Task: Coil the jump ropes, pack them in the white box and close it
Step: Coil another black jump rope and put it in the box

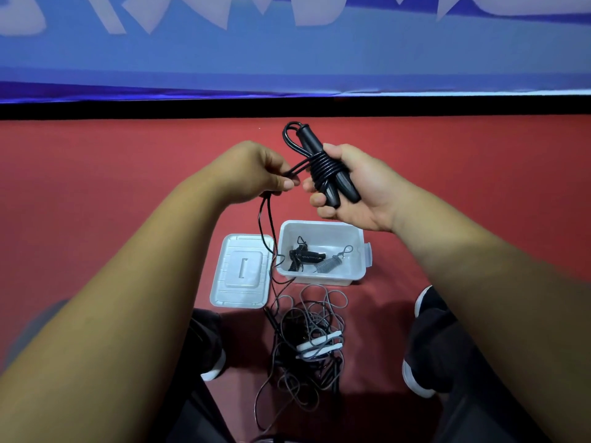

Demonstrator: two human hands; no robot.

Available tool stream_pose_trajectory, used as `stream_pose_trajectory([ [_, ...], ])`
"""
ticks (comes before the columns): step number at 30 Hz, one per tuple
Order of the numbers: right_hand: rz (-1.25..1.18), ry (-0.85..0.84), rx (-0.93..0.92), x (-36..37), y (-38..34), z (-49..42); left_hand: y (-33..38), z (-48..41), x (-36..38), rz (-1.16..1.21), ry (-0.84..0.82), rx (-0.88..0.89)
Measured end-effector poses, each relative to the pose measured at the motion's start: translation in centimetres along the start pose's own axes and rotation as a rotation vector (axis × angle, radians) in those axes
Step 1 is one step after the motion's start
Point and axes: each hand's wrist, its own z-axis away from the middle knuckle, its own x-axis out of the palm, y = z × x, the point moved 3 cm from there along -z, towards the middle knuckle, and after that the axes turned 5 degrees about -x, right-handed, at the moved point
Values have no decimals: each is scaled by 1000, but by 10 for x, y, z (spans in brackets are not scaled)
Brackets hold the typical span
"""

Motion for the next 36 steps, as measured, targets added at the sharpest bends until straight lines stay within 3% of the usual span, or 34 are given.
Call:
stream_pose_trajectory([
  [4, 105, -38, 100, -5, 4, 3, -6, -2, 2, -35, 13, -14],
  [8, 42, -27, 128, -3, 3, 5, -9, -5, 5, -16, -5, -23],
  [15, 41, 89, 12, -3, 1, -5, 0, -5, 13, 125, -46, -1],
  [25, 119, 94, -47, -8, 1, -5, -1, -2, 6, 132, -52, -7],
  [31, 140, 13, 24, -3, 2, -1, -1, -2, 7, 9, -49, -14],
  [36, 166, -177, 197, 2, 13, 5, -4, -7, 11, 0, -14, -34],
])
